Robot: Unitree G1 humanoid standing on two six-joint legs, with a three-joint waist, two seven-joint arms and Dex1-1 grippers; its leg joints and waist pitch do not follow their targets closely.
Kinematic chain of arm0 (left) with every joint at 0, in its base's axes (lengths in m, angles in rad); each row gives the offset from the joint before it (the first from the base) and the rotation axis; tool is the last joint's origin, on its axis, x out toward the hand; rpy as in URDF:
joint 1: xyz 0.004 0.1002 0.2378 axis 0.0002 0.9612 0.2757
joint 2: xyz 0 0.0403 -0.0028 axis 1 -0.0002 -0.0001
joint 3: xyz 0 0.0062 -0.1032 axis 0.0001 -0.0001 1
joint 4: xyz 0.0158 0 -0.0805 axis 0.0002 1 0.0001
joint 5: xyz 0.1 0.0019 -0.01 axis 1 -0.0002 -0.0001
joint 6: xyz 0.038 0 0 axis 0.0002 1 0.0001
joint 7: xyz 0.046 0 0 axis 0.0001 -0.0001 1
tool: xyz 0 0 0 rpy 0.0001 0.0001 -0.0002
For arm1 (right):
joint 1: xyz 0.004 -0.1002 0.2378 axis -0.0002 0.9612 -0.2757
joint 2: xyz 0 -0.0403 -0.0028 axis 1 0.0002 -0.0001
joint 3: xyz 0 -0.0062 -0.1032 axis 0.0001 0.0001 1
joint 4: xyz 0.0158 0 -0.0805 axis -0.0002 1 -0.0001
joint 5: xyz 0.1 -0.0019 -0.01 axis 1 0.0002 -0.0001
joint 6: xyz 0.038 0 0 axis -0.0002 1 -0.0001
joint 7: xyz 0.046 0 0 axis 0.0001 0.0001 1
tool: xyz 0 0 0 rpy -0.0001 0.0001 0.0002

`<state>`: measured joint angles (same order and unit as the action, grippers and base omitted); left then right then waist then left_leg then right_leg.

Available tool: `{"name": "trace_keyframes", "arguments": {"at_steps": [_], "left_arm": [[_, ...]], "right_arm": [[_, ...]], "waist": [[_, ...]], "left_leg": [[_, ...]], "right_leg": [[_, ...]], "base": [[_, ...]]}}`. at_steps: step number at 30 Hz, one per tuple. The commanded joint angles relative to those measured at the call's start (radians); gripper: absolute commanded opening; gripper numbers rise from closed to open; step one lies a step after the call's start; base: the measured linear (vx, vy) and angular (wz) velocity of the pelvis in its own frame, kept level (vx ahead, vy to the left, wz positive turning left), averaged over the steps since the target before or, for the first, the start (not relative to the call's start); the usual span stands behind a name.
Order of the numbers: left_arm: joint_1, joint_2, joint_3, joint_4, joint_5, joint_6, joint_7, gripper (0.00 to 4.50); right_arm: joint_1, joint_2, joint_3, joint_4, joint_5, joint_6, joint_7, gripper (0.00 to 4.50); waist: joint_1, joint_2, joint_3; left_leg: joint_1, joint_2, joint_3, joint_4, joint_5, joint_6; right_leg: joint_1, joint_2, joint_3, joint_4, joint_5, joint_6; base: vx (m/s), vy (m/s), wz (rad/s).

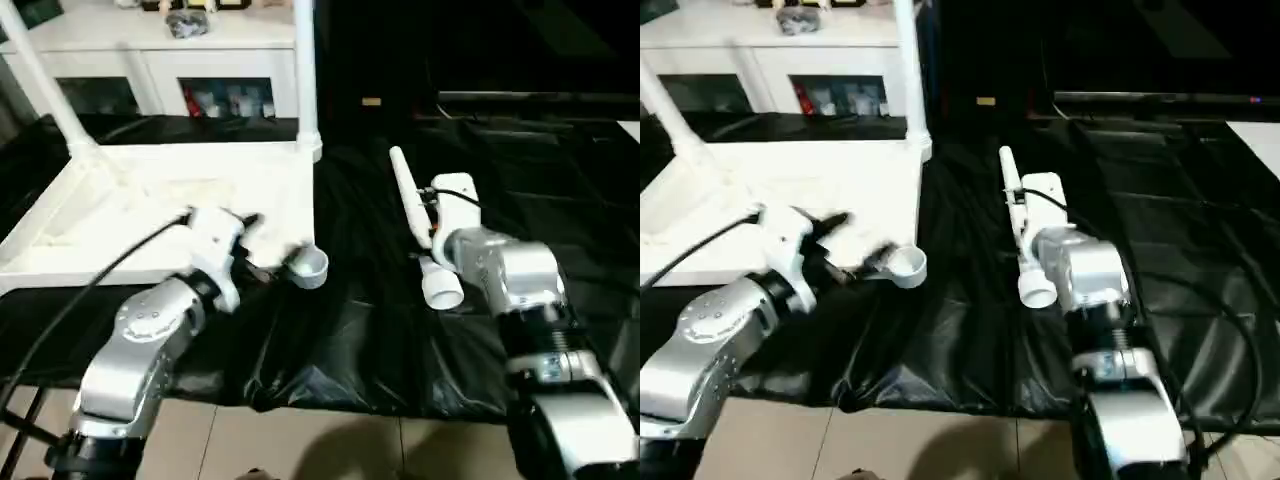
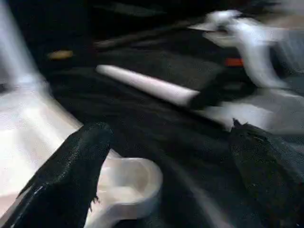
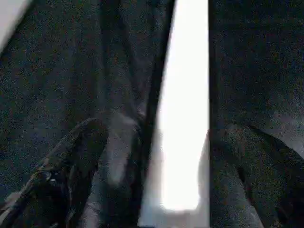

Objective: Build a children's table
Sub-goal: Pick table leg

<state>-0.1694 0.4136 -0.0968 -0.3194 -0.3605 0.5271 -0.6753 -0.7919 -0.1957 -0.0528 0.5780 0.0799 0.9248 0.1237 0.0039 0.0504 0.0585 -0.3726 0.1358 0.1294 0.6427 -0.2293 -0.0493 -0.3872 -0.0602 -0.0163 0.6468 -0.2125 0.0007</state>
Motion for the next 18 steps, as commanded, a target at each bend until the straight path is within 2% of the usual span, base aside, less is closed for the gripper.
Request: {"name": "trace_keyframes", "arguments": {"at_steps": [1, 3, 5, 7, 8, 9, 10, 12, 14, 15, 18], "left_arm": [[0.011, 0.031, -0.01, -0.048, -0.059, 0.064, -0.068, 4.5], [0.022, 0.069, -0.014, -0.085, -0.115, 0.124, -0.113, 4.5], [0.031, 0.103, -0.025, -0.11, -0.133, 0.166, -0.14, 4.5], [0.033, 0.115, -0.03, -0.115, -0.132, 0.177, -0.145, 4.5], [0.033, 0.117, -0.03, -0.117, -0.134, 0.178, -0.146, 4.5], [0.032, 0.12, -0.03, -0.118, -0.133, 0.182, -0.142, 4.5], [0.03, 0.122, -0.031, -0.117, -0.132, 0.183, -0.139, 4.5], [0.027, 0.125, -0.034, -0.116, -0.131, 0.186, -0.138, 4.5], [0.023, 0.132, -0.035, -0.118, -0.133, 0.195, -0.133, 4.5], [0.021, 0.134, -0.036, -0.118, -0.135, 0.198, -0.132, 4.5], [0.015, 0.134, -0.032, -0.115, -0.126, 0.199, -0.132, 4.5]], "right_arm": [[-0.027, -0.008, -0.012, 0.032, -0.003, 0.006, -0.005, 4.46], [-0.044, -0.01, -0.016, 0.075, 0.001, 0.011, 0.003, 4.46], [-0.056, -0.012, -0.016, 0.122, 0.001, 0.018, 0.019, 4.3], [-0.06, -0.014, -0.009, 0.139, 0.0, 0.021, 0.03, 4.2], [-0.061, -0.014, -0.005, 0.143, 0.0, 0.022, 0.034, 4.2], [-0.064, -0.015, -0.002, 0.154, 0.001, 0.022, 0.038, 4.1], [-0.067, -0.015, -0.001, 0.162, 0.002, 0.021, 0.04, 4.02], [-0.069, -0.016, 0.0, 0.17, 0.003, 0.019, 0.042, 3.85], [-0.076, -0.016, -0.006, 0.19, 0.003, 0.014, 0.045, 3.76], [-0.079, -0.016, -0.008, 0.197, 0.003, 0.012, 0.046, 3.5], [-0.087, -0.018, -0.012, 0.213, 0.0, 0.002, 0.049, 3.34]], "waist": [[0.005, -0.011, -0.057], [0.009, -0.009, -0.058], [0.01, -0.009, -0.064], [0.012, -0.008, -0.072], [0.014, -0.007, -0.078], [0.016, -0.007, -0.077], [0.017, -0.008, -0.075], [0.022, -0.006, -0.071], [0.024, -0.006, -0.067], [0.026, -0.004, -0.065], [0.032, -0.003, -0.062]], "left_leg": [[-0.003, 0.056, -0.017, -0.095, -0.215, -0.037], [0.004, 0.055, -0.008, -0.091, -0.2, -0.033], [-0.003, 0.056, -0.001, -0.092, -0.156, -0.024], [-0.004, 0.057, 0.004, -0.087, -0.094, -0.012], [-0.006, 0.056, 0.007, -0.081, -0.026, 0.004], [-0.008, 0.055, 0.008, -0.079, 0.007, 0.022], [-0.008, 0.056, 0.009, -0.08, 0.003, 0.027], [-0.004, 0.06, 0.012, -0.082, -0.039, 0.026], [0.0, 0.062, 0.013, -0.085, -0.088, 0.007], [0.002, 0.063, 0.013, -0.087, -0.111, 0.0], [0.008, 0.066, 0.015, -0.093, -0.176, -0.035]], "right_leg": [[0.032, -0.073, 0.034, -0.084, -0.312, -0.215], [0.027, -0.069, 0.036, -0.087, -0.278, -0.221], [0.036, -0.065, 0.032, -0.077, -0.187, -0.245], [0.04, -0.061, 0.034, -0.07, -0.076, -0.255], [0.042, -0.058, 0.033, -0.062, 0.025, -0.265], [0.041, -0.057, 0.031, -0.059, 0.081, -0.277], [0.041, -0.057, 0.03, -0.06, 0.081, -0.281], [0.04, -0.06, 0.031, -0.066, 0.023, -0.289], [0.036, -0.06, 0.032, -0.07, -0.05, -0.283], [0.033, -0.059, 0.032, -0.073, -0.082, -0.28], [0.027, -0.059, 0.035, -0.079, -0.168, -0.251]], "base": [[0.0, 0.0, 0.0], [0.0, 0.0, 0.0], [0.0, 0.0, 0.0], [0.0, 0.0, 0.0], [0.0, 0.0, 0.0], [0.0, 0.0, 0.0], [0.0, 0.0, 0.0], [0.0, 0.0, 0.0], [0.0, 0.0, 0.0], [0.0, 0.0, 0.0], [0.0, 0.0, 0.0]]}}
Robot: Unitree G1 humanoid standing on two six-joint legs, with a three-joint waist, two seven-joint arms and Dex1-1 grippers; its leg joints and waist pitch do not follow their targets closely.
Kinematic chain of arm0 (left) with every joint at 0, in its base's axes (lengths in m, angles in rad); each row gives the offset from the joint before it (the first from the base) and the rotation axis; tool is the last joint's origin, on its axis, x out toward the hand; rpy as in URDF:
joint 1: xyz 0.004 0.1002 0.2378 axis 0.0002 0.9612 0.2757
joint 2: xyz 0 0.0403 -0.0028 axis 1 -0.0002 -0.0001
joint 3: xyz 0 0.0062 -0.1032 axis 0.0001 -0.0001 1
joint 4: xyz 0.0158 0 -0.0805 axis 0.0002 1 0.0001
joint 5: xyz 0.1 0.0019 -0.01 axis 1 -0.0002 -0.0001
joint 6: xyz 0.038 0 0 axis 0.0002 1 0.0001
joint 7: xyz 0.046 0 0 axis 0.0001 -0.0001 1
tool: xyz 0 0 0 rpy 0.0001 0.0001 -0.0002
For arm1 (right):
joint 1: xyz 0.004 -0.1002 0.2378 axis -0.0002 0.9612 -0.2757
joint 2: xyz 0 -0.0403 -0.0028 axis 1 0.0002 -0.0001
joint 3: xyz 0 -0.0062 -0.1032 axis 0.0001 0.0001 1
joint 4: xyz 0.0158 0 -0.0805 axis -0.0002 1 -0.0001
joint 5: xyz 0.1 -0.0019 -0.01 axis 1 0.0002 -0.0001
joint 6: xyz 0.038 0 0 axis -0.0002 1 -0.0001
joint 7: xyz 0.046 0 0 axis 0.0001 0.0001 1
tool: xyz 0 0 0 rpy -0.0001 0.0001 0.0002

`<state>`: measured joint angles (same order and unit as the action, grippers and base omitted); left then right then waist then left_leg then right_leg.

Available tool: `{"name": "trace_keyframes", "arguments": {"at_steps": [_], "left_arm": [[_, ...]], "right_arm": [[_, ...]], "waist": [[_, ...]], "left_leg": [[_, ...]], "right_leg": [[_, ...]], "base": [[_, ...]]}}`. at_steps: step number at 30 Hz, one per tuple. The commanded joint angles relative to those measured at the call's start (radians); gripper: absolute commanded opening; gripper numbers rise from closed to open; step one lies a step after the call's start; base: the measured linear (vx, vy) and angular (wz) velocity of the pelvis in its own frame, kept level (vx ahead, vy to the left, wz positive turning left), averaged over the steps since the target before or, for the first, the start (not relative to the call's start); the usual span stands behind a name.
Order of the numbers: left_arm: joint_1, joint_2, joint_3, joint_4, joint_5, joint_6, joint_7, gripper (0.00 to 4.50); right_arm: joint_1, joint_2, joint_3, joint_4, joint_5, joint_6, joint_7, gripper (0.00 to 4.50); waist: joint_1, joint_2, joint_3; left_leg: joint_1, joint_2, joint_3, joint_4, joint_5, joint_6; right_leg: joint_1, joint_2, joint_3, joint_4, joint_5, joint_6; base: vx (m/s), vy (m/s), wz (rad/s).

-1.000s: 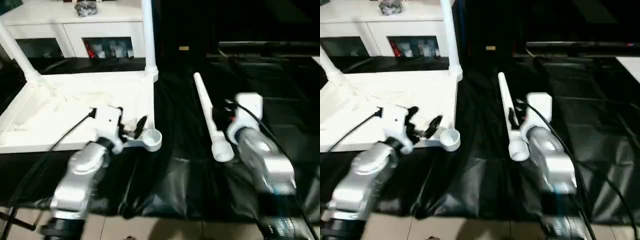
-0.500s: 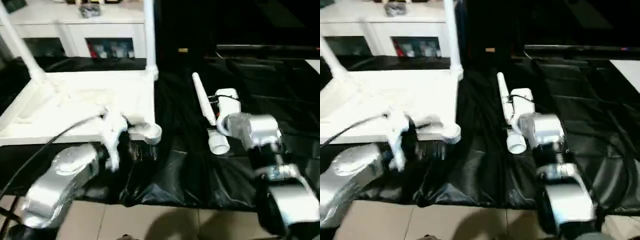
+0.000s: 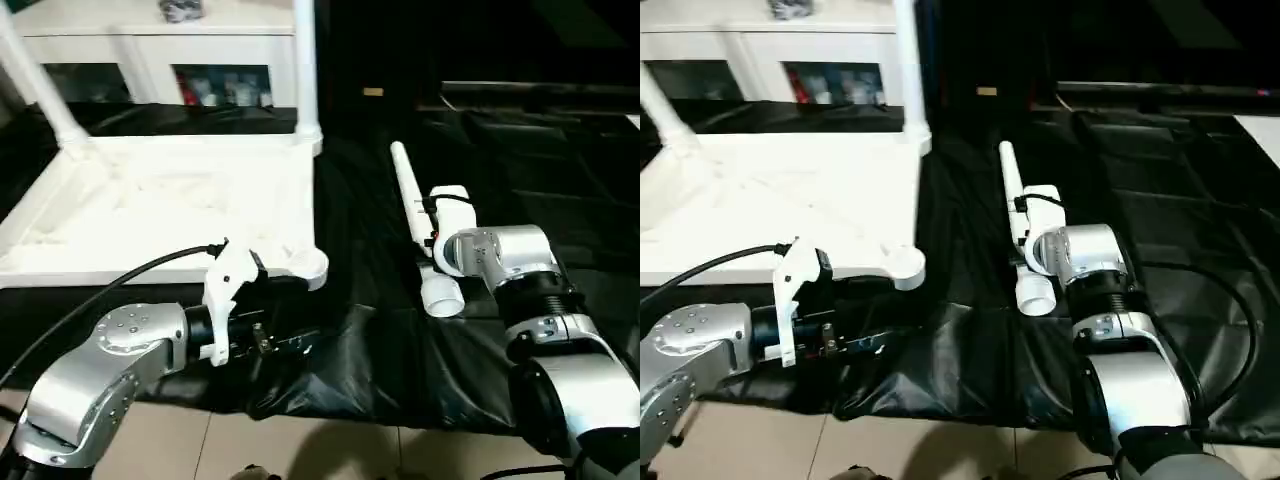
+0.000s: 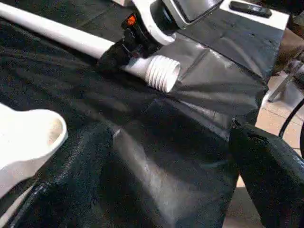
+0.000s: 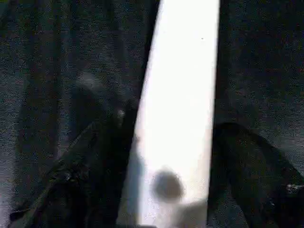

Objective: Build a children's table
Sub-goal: Pick table leg

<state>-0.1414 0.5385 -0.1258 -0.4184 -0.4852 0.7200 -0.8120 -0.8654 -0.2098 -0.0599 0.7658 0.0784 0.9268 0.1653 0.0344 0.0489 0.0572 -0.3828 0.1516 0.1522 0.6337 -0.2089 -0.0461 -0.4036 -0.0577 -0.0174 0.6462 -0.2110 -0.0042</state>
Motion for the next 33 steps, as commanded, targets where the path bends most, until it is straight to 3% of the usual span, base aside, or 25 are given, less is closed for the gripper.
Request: {"name": "trace_keyframes", "arguments": {"at_steps": [1, 10, 16, 17, 19, 22, 23, 24, 28, 30, 31, 33], "left_arm": [[-0.014, 0.009, -0.003, -0.014, 0.005, 0.0, 0.007, 4.5], [-0.024, 0.012, -0.006, -0.001, 0.015, -0.017, 0.007, 4.5], [-0.029, 0.006, -0.009, 0.009, 0.023, -0.034, 0.012, 4.5], [-0.03, 0.002, -0.011, 0.008, 0.023, -0.035, 0.014, 4.5], [-0.032, -0.002, -0.012, 0.008, 0.022, -0.036, 0.016, 4.5], [-0.034, -0.009, -0.017, 0.015, 0.028, -0.043, 0.021, 4.5], [-0.042, -0.026, -0.014, 0.026, 0.035, -0.046, 0.045, 4.5], [-0.042, -0.026, -0.014, 0.026, 0.035, -0.046, 0.045, 4.5], [-0.124, -0.123, 0.006, 0.129, 0.092, -0.068, 0.185, 4.5], [-0.197, -0.231, 0.054, 0.197, 0.042, -0.041, 0.262, 4.5], [-0.197, -0.231, 0.054, 0.197, 0.042, -0.041, 0.262, 4.5], [-0.249, -0.312, 0.095, 0.229, -0.051, 0.005, 0.276, 4.5]], "right_arm": [[-0.017, -0.005, -0.006, 0.031, 0.002, -0.005, 0.01, 3.27], [-0.015, -0.017, 0.002, 0.038, -0.009, -0.076, 0.018, 2.51], [-0.013, -0.022, -0.022, 0.041, 0.001, -0.08, 0.01, 2.04], [-0.012, -0.025, -0.024, 0.041, 0.001, -0.085, 0.01, 1.9], [-0.014, -0.028, -0.024, 0.042, 0.002, -0.092, 0.012, 1.84], [-0.012, -0.028, -0.022, 0.041, 0.002, -0.097, 0.016, 1.82], [-0.006, -0.03, -0.027, 0.024, 0.005, -0.102, 0.019, 1.82], [-0.006, -0.03, -0.027, 0.024, 0.005, -0.102, 0.019, 1.82], [0.056, -0.023, -0.1, -0.155, 0.106, -0.206, 0.124, 1.82], [0.126, -0.021, -0.152, -0.317, 0.211, -0.217, 0.236, 1.82], [0.126, -0.021, -0.152, -0.317, 0.211, -0.217, 0.236, 1.82], [0.194, -0.026, -0.176, -0.458, 0.299, -0.19, 0.331, 1.82]], "waist": [[0.001, -0.003, -0.061], [0.002, 0.0, -0.067], [0.001, -0.001, -0.064], [0.002, 0.006, -0.065], [0.001, -0.001, -0.065], [0.002, 0.0, -0.066], [0.002, -0.007, -0.066], [0.003, -0.003, -0.065], [0.006, -0.008, -0.066], [0.015, -0.01, -0.072], [0.015, -0.01, -0.072], [0.027, -0.009, -0.076]], "left_leg": [[0.019, 0.05, -0.007, -0.084, -0.2, -0.041], [0.012, 0.049, -0.001, -0.079, -0.128, -0.041], [0.013, 0.05, -0.001, -0.081, -0.16, -0.041], [0.015, 0.051, -0.002, -0.081, -0.162, -0.044], [0.014, 0.05, -0.001, -0.081, -0.161, -0.044], [0.013, 0.05, 0.0, -0.08, -0.143, -0.038], [0.012, 0.05, 0.001, -0.079, -0.141, -0.035], [0.012, 0.05, 0.0, -0.079, -0.142, -0.034], [0.012, 0.052, 0.002, -0.078, -0.135, -0.02], [0.013, 0.053, 0.003, -0.073, -0.096, 0.0], [0.013, 0.053, 0.003, -0.073, -0.096, 0.0], [0.011, 0.054, 0.002, -0.071, -0.059, 0.03]], "right_leg": [[0.042, -0.061, 0.036, -0.078, -0.171, -0.244], [0.049, -0.059, 0.035, -0.07, -0.057, -0.246], [0.048, -0.06, 0.035, -0.074, -0.114, -0.244], [0.047, -0.06, 0.034, -0.073, -0.114, -0.243], [0.047, -0.059, 0.034, -0.074, -0.106, -0.245], [0.049, -0.06, 0.035, -0.073, -0.087, -0.248], [0.049, -0.059, 0.035, -0.073, -0.085, -0.249], [0.049, -0.059, 0.035, -0.074, -0.09, -0.249], [0.052, -0.059, 0.037, -0.077, -0.077, -0.235], [0.058, -0.061, 0.038, -0.071, -0.017, -0.234], [0.058, -0.061, 0.038, -0.071, -0.017, -0.234], [0.061, -0.063, 0.037, -0.069, 0.039, -0.252]], "base": [[0.0, 0.0, 0.0], [0.0, 0.0, 0.0], [0.0, 0.0, 0.0], [0.0, 0.0, 0.0], [0.0, 0.0, 0.0], [0.0, 0.0, 0.0], [0.0, 0.0, 0.0], [0.0, 0.0, 0.0], [0.0, 0.0, 0.0], [0.0, 0.0, 0.0], [0.0, 0.0, 0.0], [0.0, 0.0, 0.0]]}}
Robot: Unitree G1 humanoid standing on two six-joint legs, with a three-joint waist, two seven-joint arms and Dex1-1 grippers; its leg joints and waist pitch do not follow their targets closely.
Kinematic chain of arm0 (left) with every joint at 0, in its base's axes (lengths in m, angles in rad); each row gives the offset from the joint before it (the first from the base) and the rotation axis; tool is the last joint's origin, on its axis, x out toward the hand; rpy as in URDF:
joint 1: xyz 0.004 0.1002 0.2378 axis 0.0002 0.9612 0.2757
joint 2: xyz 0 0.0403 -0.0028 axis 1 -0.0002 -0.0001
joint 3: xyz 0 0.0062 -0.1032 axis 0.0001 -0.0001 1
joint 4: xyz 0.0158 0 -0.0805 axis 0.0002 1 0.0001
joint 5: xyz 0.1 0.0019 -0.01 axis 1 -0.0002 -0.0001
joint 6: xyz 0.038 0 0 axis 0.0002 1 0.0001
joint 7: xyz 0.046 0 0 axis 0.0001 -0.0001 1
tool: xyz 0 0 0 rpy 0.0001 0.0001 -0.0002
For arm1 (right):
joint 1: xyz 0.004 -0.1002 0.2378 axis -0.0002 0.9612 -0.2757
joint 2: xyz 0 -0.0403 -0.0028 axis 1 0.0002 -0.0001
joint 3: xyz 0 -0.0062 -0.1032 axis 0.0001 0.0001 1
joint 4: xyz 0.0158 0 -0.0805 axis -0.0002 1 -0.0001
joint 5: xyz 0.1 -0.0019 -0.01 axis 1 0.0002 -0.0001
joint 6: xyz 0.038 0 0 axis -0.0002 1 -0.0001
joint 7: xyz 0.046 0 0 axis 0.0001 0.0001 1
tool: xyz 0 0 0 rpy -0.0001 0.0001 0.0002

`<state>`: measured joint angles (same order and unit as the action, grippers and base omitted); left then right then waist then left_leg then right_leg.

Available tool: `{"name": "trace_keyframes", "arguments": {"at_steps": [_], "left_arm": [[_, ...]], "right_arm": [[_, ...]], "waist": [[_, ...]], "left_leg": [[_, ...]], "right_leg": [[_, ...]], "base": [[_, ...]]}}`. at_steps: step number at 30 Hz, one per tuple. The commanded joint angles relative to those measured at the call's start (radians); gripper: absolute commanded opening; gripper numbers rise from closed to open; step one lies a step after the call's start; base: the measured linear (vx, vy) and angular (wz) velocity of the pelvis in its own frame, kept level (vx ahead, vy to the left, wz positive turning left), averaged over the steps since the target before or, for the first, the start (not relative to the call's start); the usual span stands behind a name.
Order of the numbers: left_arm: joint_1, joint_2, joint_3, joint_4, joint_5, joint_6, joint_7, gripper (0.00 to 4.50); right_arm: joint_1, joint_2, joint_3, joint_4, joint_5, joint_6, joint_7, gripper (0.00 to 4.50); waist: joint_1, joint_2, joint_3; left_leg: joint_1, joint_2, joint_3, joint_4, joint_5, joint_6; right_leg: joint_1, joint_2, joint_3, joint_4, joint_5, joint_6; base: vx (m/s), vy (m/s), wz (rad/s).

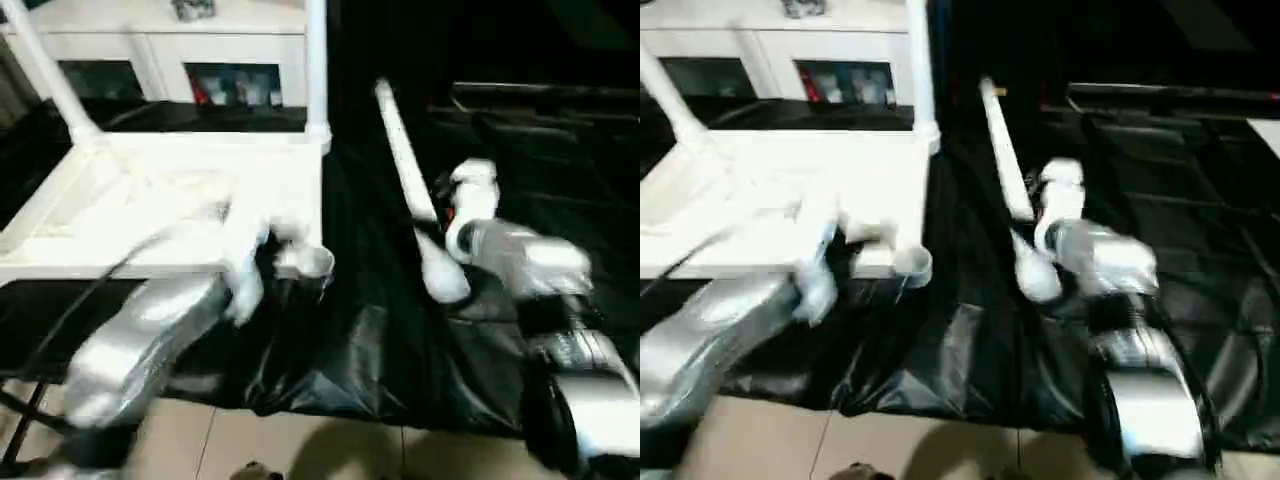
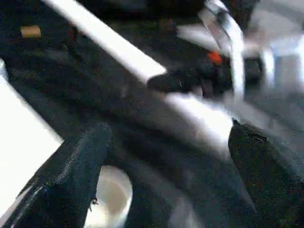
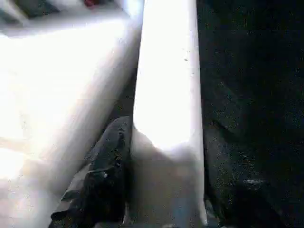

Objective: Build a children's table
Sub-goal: Pick table leg

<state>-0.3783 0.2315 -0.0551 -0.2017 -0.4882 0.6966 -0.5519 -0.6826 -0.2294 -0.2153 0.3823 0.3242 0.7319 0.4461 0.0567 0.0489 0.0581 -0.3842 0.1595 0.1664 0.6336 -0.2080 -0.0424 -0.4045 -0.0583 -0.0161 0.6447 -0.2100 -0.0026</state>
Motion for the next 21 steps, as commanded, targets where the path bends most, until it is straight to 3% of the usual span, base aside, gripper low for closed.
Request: {"name": "trace_keyframes", "arguments": {"at_steps": [1, 2, 4, 5, 6, 8, 11, 14, 17, 21], "left_arm": [[-0.037, -0.037, 0.04, 0.025, -0.09, 0.048, 0.018, 4.5], [-0.05, -0.054, 0.048, 0.034, -0.11, 0.056, 0.021, 4.5], [-0.069, -0.074, 0.056, 0.047, -0.129, 0.063, 0.028, 4.5], [-0.132, -0.132, 0.082, 0.096, -0.183, 0.101, 0.049, 4.5], [-0.138, -0.135, 0.084, 0.1, -0.188, 0.105, 0.05, 4.5], [-0.147, -0.141, 0.088, 0.107, -0.195, 0.11, 0.051, 4.5], [-0.239, -0.214, 0.168, 0.171, -0.293, 0.159, 0.087, 4.5], [-0.25, -0.219, 0.168, 0.173, -0.309, 0.17, 0.09, 4.5], [-0.258, -0.219, 0.167, 0.18, -0.302, 0.178, 0.103, 4.5], [-0.259, -0.226, 0.182, 0.178, -0.308, 0.189, 0.124, 4.5]], "right_arm": [[0.048, -0.011, -0.016, -0.137, 0.086, 0.016, 0.095, 1.82], [0.069, -0.013, -0.014, -0.17, 0.105, 0.017, 0.118, 1.82], [0.095, -0.015, -0.011, -0.212, 0.13, 0.02, 0.148, 1.82], [0.17, -0.016, -0.006, -0.353, 0.231, 0.055, 0.237, 1.81], [0.176, -0.017, -0.004, -0.366, 0.24, 0.06, 0.244, 1.81], [0.187, -0.019, -0.002, -0.386, 0.255, 0.068, 0.257, 1.81], [0.257, -0.027, 0.016, -0.521, 0.344, 0.096, 0.328, 1.81], [0.266, -0.028, 0.017, -0.541, 0.363, 0.103, 0.341, 1.81], [0.273, -0.031, 0.018, -0.563, 0.386, 0.114, 0.345, 1.81], [0.275, -0.043, 0.034, -0.572, 0.39, 0.116, 0.343, 1.81]], "waist": [[0.007, -0.004, -0.075], [0.01, -0.01, -0.076], [0.011, -0.01, -0.073], [0.006, -0.003, -0.069], [0.013, 0.0, -0.07], [0.01, -0.003, -0.069], [0.009, 0.0, -0.065], [0.007, -0.003, -0.065], [0.008, -0.005, -0.066], [0.009, -0.008, -0.068]], "left_leg": [[0.01, 0.043, -0.011, -0.07, -0.056, 0.031], [0.01, 0.045, -0.012, -0.069, -0.054, 0.041], [0.008, 0.043, -0.01, -0.069, -0.063, 0.048], [0.01, 0.042, -0.007, -0.07, -0.085, 0.045], [0.017, 0.046, -0.01, -0.07, -0.113, 0.044], [0.008, 0.043, -0.013, -0.074, -0.109, 0.045], [0.01, 0.042, -0.013, -0.074, -0.132, 0.025], [0.005, 0.041, -0.018, -0.077, -0.125, 0.027], [0.008, 0.043, -0.016, -0.076, -0.12, 0.027], [0.006, 0.045, -0.017, -0.076, -0.091, 0.028]], "right_leg": [[0.062, -0.061, 0.035, -0.066, 0.043, -0.257], [0.062, -0.062, 0.034, -0.067, 0.042, -0.264], [0.061, -0.061, 0.034, -0.073, 0.014, -0.263], [0.059, -0.058, 0.034, -0.083, -0.041, -0.258], [0.056, -0.059, 0.035, -0.086, -0.068, -0.257], [0.062, -0.06, 0.032, -0.086, -0.092, -0.25], [0.057, -0.06, 0.034, -0.097, -0.191, -0.221], [0.058, -0.061, 0.03, -0.098, -0.213, -0.208], [0.053, -0.061, 0.033, -0.101, -0.225, -0.197], [0.054, -0.062, 0.032, -0.098, -0.192, -0.196]], "base": [[0.0, 0.0, 0.0], [0.0, 0.0, 0.0], [0.0, 0.0, 0.0], [0.0, 0.0, 0.0], [0.0, 0.0, 0.0], [0.0, 0.0, 0.0], [0.0, 0.0, 0.0], [0.0, 0.0, 0.0], [0.0, 0.0, 0.0], [0.0, 0.0, 0.0]]}}
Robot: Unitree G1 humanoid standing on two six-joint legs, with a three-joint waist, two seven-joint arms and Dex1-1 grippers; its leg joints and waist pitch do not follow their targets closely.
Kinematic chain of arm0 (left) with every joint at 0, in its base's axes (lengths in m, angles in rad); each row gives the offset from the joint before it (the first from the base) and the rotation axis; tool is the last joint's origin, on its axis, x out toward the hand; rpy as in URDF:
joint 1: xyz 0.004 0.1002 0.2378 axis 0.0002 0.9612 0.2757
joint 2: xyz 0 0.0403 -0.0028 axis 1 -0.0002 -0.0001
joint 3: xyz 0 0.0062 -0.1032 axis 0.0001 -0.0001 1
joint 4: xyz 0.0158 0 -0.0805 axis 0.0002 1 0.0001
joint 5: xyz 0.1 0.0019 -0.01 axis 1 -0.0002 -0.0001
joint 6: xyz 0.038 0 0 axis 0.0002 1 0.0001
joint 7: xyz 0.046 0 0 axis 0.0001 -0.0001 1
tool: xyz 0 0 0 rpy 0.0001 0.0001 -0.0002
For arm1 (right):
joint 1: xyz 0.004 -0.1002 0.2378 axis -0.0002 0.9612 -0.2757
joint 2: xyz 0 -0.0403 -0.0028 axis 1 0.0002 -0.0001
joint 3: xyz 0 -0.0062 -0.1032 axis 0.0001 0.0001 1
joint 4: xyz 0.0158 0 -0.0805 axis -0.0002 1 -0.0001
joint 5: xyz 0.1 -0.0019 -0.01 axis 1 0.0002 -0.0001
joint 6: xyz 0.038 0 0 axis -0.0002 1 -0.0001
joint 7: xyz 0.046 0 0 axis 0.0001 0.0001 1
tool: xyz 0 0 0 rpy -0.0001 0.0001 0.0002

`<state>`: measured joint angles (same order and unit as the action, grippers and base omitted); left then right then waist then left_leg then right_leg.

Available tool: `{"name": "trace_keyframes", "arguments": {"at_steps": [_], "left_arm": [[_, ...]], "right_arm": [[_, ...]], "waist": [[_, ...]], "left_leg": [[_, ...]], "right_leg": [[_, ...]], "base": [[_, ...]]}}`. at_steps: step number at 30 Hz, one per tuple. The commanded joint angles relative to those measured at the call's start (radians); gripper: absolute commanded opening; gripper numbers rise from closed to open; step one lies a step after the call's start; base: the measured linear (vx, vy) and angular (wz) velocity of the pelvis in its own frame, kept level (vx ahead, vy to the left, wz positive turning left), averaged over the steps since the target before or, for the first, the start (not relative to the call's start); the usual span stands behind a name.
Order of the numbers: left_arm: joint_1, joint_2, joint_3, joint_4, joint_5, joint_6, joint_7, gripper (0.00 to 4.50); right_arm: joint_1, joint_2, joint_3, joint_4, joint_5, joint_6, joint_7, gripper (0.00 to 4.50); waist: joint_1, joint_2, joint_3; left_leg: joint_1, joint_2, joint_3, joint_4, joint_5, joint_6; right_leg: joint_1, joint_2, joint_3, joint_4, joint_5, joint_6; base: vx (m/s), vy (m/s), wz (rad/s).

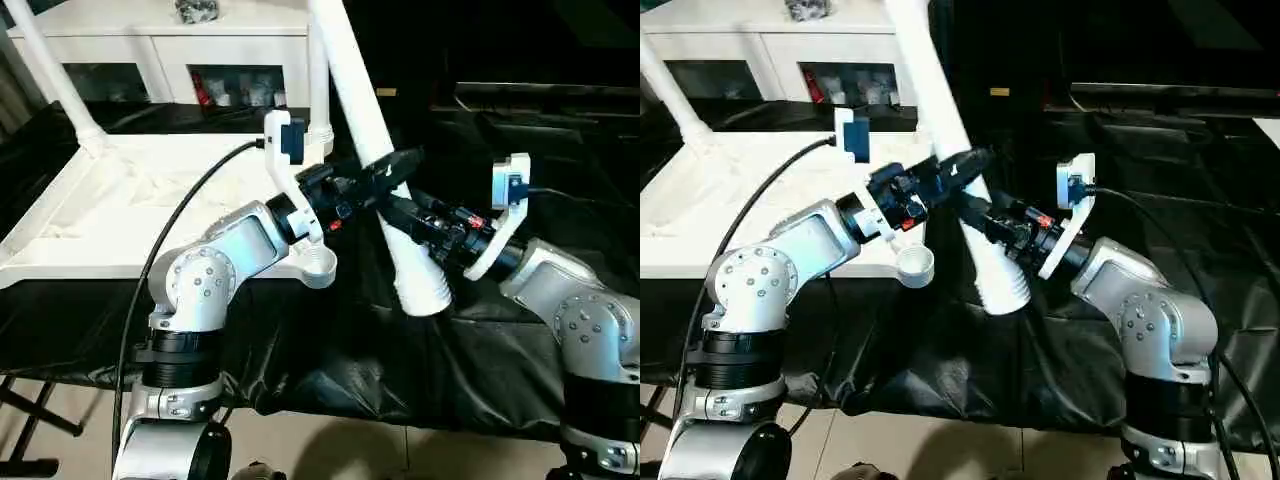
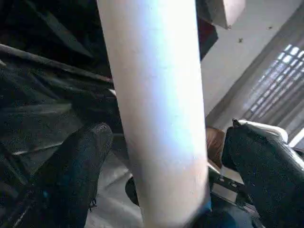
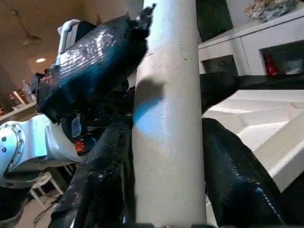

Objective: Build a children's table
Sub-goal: Pick table leg

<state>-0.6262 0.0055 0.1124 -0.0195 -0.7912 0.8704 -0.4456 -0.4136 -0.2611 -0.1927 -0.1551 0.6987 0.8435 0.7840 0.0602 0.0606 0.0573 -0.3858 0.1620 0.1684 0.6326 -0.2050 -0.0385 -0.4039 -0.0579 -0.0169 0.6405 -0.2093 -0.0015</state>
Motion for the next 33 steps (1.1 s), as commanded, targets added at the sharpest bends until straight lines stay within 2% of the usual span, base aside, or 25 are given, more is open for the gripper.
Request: {"name": "trace_keyframes", "arguments": {"at_steps": [1, 3, 4, 6, 10, 11, 13, 14, 17, 18, 20, 24, 27, 29, 30, 33], "left_arm": [[-0.011, -0.004, 0.021, -0.008, -0.012, 0.02, 0.026, 4.5], [-0.012, -0.009, 0.028, -0.013, -0.02, 0.023, 0.041, 4.5], [-0.013, -0.017, 0.033, -0.017, -0.019, 0.016, 0.063, 4.5], [-0.031, -0.051, 0.064, -0.003, -0.012, -0.004, 0.148, 4.5], [-0.056, -0.092, 0.096, 0.022, 0.01, -0.02, 0.26, 4.12], [-0.072, -0.117, 0.112, 0.035, 0.028, -0.026, 0.332, 4.04], [-0.083, -0.138, 0.12, 0.041, 0.048, -0.036, 0.385, 3.95], [-0.091, -0.153, 0.105, 0.045, 0.1, -0.05, 0.438, 3.85], [-0.092, -0.166, 0.091, 0.043, 0.129, -0.061, 0.475, 3.7], [-0.092, -0.171, 0.091, 0.042, 0.129, -0.061, 0.484, 3.46], [-0.092, -0.176, 0.084, 0.04, 0.136, -0.065, 0.497, 3.39], [-0.094, -0.18, 0.069, 0.035, 0.145, -0.073, 0.512, 2.95], [-0.097, -0.193, 0.078, 0.034, 0.146, -0.085, 0.533, 2.72], [-0.096, -0.196, 0.08, 0.031, 0.135, -0.087, 0.52, 2.51], [-0.095, -0.196, 0.079, 0.03, 0.131, -0.086, 0.515, 2.46], [-0.09, -0.193, 0.071, 0.024, 0.129, -0.084, 0.51, 2.14]], "right_arm": [[0.007, -0.012, 0.017, -0.038, 0.014, 0.002, 0.002, 1.81], [0.005, -0.009, 0.03, -0.039, -0.001, -0.007, -0.009, 1.81], [0.001, -0.004, 0.046, -0.038, -0.024, -0.018, -0.025, 1.81], [-0.01, 0.014, 0.08, -0.028, -0.075, -0.037, -0.075, 1.81], [-0.017, 0.04, 0.11, -0.028, -0.109, -0.059, -0.123, 1.81], [-0.026, 0.068, 0.131, -0.029, -0.141, -0.081, -0.176, 1.81], [-0.035, 0.092, 0.152, -0.028, -0.172, -0.095, -0.223, 1.81], [-0.045, 0.119, 0.19, -0.026, -0.235, -0.128, -0.288, 1.81], [-0.046, 0.133, 0.216, -0.027, -0.271, -0.15, -0.319, 1.81], [-0.049, 0.139, 0.219, -0.025, -0.281, -0.155, -0.332, 1.81], [-0.052, 0.149, 0.222, -0.022, -0.291, -0.161, -0.353, 1.81], [-0.06, 0.163, 0.232, -0.022, -0.31, -0.174, -0.383, 1.81], [-0.063, 0.172, 0.234, -0.019, -0.319, -0.184, -0.396, 1.81], [-0.068, 0.175, 0.238, -0.017, -0.321, -0.19, -0.398, 1.81], [-0.07, 0.176, 0.24, -0.017, -0.322, -0.192, -0.399, 1.81], [-0.073, 0.171, 0.249, -0.015, -0.33, -0.195, -0.404, 1.81]], "waist": [[0.006, -0.018, -0.068], [0.007, -0.017, -0.068], [0.006, -0.024, -0.067], [0.004, -0.021, -0.068], [0.005, -0.023, -0.066], [0.004, -0.021, -0.066], [0.002, -0.021, -0.068], [0.001, -0.021, -0.069], [0.003, -0.018, -0.07], [0.004, -0.018, -0.072], [0.006, -0.017, -0.072], [0.006, -0.017, -0.072], [0.005, -0.02, -0.07], [0.005, -0.018, -0.07], [0.004, -0.021, -0.07], [0.004, -0.019, -0.069]], "left_leg": [[0.007, 0.042, -0.019, -0.075, -0.088, 0.025], [0.007, 0.042, -0.019, -0.074, -0.078, 0.029], [0.005, 0.042, -0.018, -0.075, -0.077, 0.03], [0.004, 0.043, -0.018, -0.073, -0.064, 0.024], [0.005, 0.041, -0.018, -0.074, -0.077, 0.026], [0.004, 0.044, -0.019, -0.075, -0.071, 0.024], [0.004, 0.044, -0.021, -0.076, -0.064, 0.022], [0.003, 0.043, -0.022, -0.077, -0.05, 0.024], [0.005, 0.043, -0.021, -0.076, -0.048, 0.023], [0.005, 0.043, -0.021, -0.075, -0.036, 0.023], [0.005, 0.043, -0.02, -0.075, -0.028, 0.027], [0.004, 0.044, -0.021, -0.075, -0.025, 0.035], [0.004, 0.043, -0.019, -0.076, -0.04, 0.033], [0.004, 0.043, -0.02, -0.077, -0.048, 0.031], [0.005, 0.044, -0.019, -0.077, -0.053, 0.028], [0.006, 0.044, -0.02, -0.077, -0.051, 0.025]], "right_leg": [[0.054, -0.062, 0.032, -0.092, -0.184, -0.199], [0.054, -0.063, 0.032, -0.092, -0.164, -0.204], [0.055, -0.063, 0.031, -0.093, -0.163, -0.203], [0.055, -0.064, 0.031, -0.09, -0.137, -0.21], [0.055, -0.065, 0.033, -0.095, -0.163, -0.2], [0.055, -0.065, 0.032, -0.093, -0.156, -0.197], [0.056, -0.064, 0.031, -0.092, -0.144, -0.196], [0.054, -0.063, 0.031, -0.092, -0.123, -0.19], [0.056, -0.064, 0.032, -0.092, -0.11, -0.184], [0.056, -0.064, 0.033, -0.088, -0.081, -0.187], [0.056, -0.063, 0.032, -0.087, -0.053, -0.193], [0.057, -0.063, 0.031, -0.083, -0.018, -0.206], [0.059, -0.064, 0.032, -0.086, -0.031, -0.209], [0.059, -0.066, 0.032, -0.087, -0.05, -0.205], [0.058, -0.065, 0.032, -0.087, -0.061, -0.204], [0.057, -0.064, 0.033, -0.087, -0.06, -0.2]], "base": [[0.0, 0.0, 0.0], [0.0, 0.0, 0.0], [0.0, 0.0, 0.0], [0.0, 0.0, 0.0], [0.0, 0.0, 0.0], [0.0, 0.0, 0.0], [0.0, 0.0, 0.0], [0.0, 0.0, 0.0], [0.0, 0.0, 0.0], [0.0, 0.0, 0.0], [0.0, 0.0, 0.0], [0.0, 0.0, 0.0], [0.0, 0.0, 0.0], [0.0, 0.0, 0.0], [0.0, 0.0, 0.0], [0.0, 0.0, 0.0]]}}
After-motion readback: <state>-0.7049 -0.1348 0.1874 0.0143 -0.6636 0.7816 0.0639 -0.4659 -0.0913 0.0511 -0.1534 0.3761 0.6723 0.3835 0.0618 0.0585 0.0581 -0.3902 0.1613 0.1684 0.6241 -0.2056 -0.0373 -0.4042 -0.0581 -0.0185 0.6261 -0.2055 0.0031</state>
